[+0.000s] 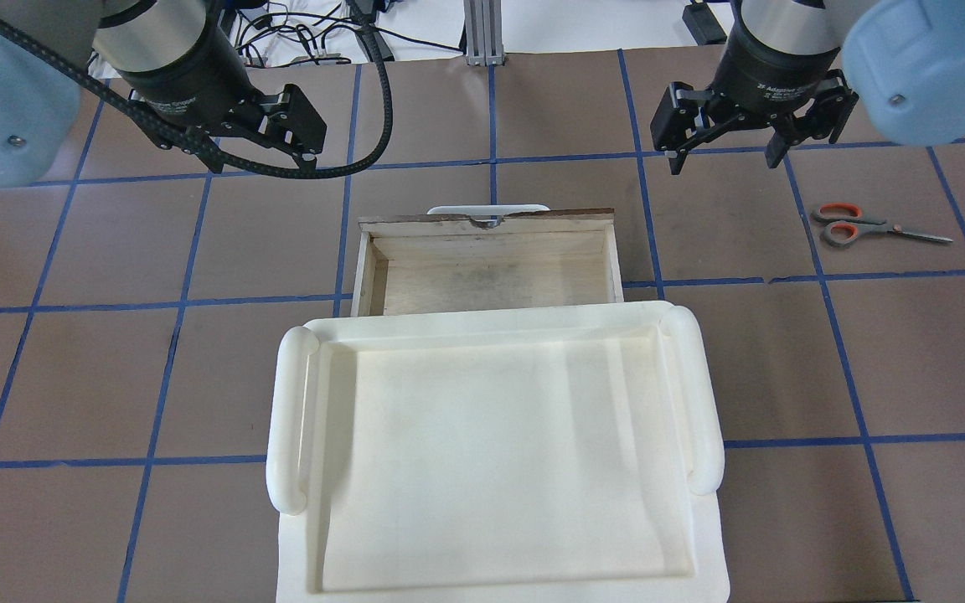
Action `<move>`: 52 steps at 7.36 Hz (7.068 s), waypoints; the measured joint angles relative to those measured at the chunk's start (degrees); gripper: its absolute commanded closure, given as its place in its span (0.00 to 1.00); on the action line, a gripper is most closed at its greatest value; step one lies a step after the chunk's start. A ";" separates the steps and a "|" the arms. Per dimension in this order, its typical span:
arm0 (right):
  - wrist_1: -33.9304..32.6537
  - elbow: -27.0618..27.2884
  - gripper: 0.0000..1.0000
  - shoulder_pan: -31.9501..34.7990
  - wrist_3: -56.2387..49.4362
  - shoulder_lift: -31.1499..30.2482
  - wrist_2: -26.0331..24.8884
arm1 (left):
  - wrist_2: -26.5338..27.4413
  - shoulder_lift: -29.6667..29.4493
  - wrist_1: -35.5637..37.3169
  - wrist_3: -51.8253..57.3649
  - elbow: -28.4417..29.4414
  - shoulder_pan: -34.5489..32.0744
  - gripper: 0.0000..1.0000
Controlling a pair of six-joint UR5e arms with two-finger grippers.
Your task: Put scissors in drawer and close it
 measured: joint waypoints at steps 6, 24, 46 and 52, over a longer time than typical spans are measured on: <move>-0.21 -0.05 0.00 0.23 -0.04 -0.01 -0.13 | -0.19 1.28 -0.66 0.25 -0.50 1.72 0.00; -8.42 0.01 0.00 -15.13 -61.18 9.85 1.05 | 0.06 1.53 -0.42 0.79 -0.61 2.14 0.00; -26.76 -0.10 1.00 -30.62 -124.38 34.64 -2.28 | -0.49 1.67 -0.14 0.70 -0.95 2.05 0.00; -29.35 -0.48 1.00 -30.45 -128.27 33.34 -4.01 | -0.30 1.86 -0.07 0.70 -0.95 1.97 0.00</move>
